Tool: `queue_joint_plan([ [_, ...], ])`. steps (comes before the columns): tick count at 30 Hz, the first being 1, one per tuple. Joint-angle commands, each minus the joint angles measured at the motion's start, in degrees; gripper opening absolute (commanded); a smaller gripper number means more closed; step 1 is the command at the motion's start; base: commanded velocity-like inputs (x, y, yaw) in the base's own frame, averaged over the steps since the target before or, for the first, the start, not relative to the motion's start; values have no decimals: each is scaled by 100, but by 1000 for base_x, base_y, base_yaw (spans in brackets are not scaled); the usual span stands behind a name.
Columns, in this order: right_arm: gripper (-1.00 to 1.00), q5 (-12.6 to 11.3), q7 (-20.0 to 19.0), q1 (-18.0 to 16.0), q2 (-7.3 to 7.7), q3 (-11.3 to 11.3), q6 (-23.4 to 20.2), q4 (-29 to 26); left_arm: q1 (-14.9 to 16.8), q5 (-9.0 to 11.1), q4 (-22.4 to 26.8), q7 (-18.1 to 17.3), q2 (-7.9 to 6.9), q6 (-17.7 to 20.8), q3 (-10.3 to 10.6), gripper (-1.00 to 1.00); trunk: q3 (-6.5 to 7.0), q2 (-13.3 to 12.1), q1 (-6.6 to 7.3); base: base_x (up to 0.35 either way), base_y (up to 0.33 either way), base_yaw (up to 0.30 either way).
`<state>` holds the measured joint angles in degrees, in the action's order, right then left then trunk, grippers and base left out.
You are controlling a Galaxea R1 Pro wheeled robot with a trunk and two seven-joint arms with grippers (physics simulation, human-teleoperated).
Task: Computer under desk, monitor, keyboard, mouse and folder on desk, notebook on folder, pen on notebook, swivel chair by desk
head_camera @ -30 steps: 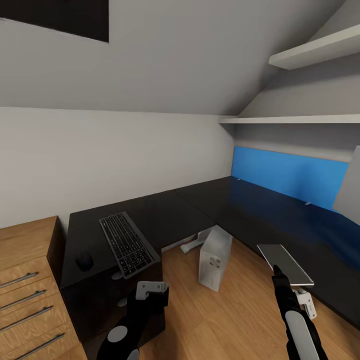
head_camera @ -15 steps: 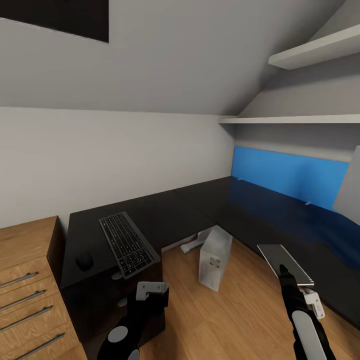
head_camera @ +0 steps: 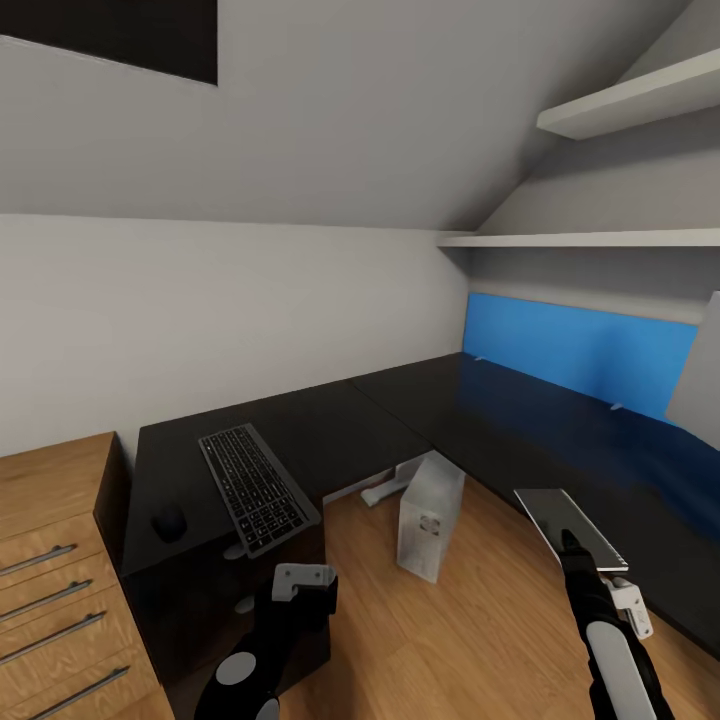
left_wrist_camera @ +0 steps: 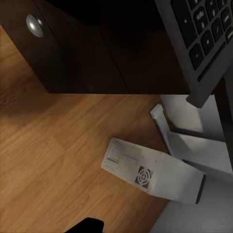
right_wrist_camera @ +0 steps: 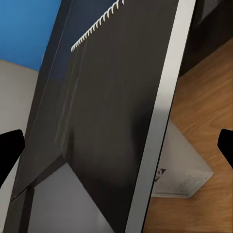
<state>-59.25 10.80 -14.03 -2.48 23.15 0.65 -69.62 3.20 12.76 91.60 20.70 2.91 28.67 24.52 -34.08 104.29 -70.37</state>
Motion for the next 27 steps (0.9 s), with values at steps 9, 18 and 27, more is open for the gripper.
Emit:
queue_joint_plan([
  [9,-100,-60,25,-4,16,5,-7,-8,5,60,7,54,-1,16,11,100,-6,3,1,0,0,0],
  [18,-100,-53,-11,-4,10,-20,15,-10,5,60,7,54,-1,16,16,100,-6,3,1,0,0,0],
  [27,-100,-2,-254,-4,13,-152,31,-23,5,54,7,54,-1,16,43,100,30,-77,44,0,0,0],
])
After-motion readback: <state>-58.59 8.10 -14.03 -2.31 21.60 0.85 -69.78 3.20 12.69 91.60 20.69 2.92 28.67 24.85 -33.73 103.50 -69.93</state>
